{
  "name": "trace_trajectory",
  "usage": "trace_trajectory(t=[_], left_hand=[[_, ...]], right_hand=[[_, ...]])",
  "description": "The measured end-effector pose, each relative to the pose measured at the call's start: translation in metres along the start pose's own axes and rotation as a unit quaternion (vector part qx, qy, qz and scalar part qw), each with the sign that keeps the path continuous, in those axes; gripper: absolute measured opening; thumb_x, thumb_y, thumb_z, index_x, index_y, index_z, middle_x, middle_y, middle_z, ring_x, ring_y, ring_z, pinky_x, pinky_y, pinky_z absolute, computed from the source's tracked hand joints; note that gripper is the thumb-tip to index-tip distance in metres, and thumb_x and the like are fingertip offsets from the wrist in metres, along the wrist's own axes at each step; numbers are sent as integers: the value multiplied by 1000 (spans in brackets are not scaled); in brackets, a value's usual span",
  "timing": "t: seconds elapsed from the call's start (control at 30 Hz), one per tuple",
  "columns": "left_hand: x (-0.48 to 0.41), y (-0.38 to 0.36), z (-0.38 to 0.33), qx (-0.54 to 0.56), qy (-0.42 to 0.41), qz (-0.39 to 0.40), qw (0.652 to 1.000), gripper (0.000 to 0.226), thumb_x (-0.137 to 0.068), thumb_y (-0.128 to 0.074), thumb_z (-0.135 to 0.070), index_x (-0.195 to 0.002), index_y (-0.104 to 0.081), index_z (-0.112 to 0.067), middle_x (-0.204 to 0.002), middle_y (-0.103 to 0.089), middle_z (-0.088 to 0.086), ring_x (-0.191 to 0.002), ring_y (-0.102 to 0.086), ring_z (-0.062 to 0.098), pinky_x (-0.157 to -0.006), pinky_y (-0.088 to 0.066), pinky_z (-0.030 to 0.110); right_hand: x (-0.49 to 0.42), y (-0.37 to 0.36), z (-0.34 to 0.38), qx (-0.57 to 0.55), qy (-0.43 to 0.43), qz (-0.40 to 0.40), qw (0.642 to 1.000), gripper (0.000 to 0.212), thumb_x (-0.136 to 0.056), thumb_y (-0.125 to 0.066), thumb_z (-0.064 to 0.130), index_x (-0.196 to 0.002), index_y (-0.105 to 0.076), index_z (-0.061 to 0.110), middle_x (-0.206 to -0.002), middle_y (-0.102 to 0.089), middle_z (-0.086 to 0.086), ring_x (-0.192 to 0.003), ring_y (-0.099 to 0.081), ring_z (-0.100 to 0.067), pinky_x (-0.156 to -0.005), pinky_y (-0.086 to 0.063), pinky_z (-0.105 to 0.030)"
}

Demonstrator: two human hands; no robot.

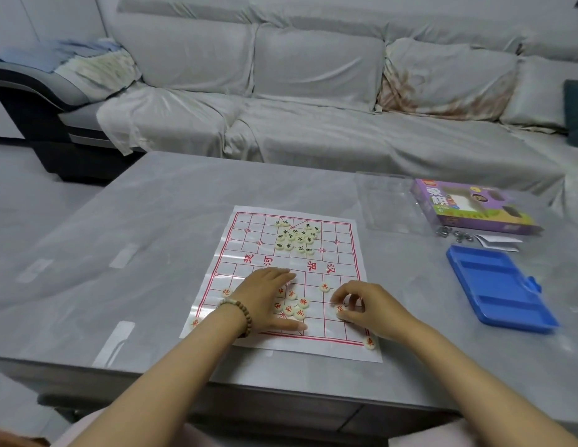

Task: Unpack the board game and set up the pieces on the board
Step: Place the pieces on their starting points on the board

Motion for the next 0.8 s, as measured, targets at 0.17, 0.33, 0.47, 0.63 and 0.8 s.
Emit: trace_trajectory(t=[0.17,0.33,0.47,0.63,0.8], left_hand=[[-2,-5,0,-3,-5,11,1000,102,-66,-59,-75,-147,-19,-28,-155,-17,-8,-143,-15,15,-118,-11,35],[-3,-6,1,-8,0,20,1000,103,-65,-58,-76,-147,-17,-29,-156,-15,-9,-143,-14,14,-119,-9,36],[-3,-6,0,-10,-1,22,1000,103,-66,-58,-75,-147,-16,-28,-156,-14,-9,-143,-14,14,-119,-10,36],[-5,-7,3,-13,-5,22,1000,102,-66,-58,-75,-147,-17,-28,-156,-16,-8,-142,-16,15,-119,-11,36],[-4,-5,3,-11,-1,23,1000,100,-68,-59,-72,-147,-17,-28,-156,-15,-9,-142,-16,15,-117,-10,36]], right_hand=[[1,0,-2,49,-22,-67,996,25,-79,-69,46,-98,-59,33,-98,-57,17,-86,-54,-8,-75,-46,-16],[-1,-6,-2,97,-26,-74,992,25,-81,-66,48,-98,-63,29,-96,-62,13,-86,-54,-9,-77,-46,-19],[-2,-6,-7,66,-23,-54,996,21,-84,-66,38,-104,-66,31,-102,-62,14,-93,-54,-9,-84,-49,-23],[-3,-8,-6,68,-41,-75,994,30,-80,-69,45,-106,-65,31,-101,-63,13,-89,-55,-9,-85,-51,-25],[-6,-6,-8,82,-62,-89,991,27,-83,-67,42,-106,-67,28,-106,-64,11,-96,-55,-10,-88,-49,-26]])
Point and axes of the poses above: each hand's wrist, its own x-axis away from the middle knuckle, its own y-axis out of the back of the hand, z = x × y, the point moved 1 cm from there along -x, towards the middle knuckle
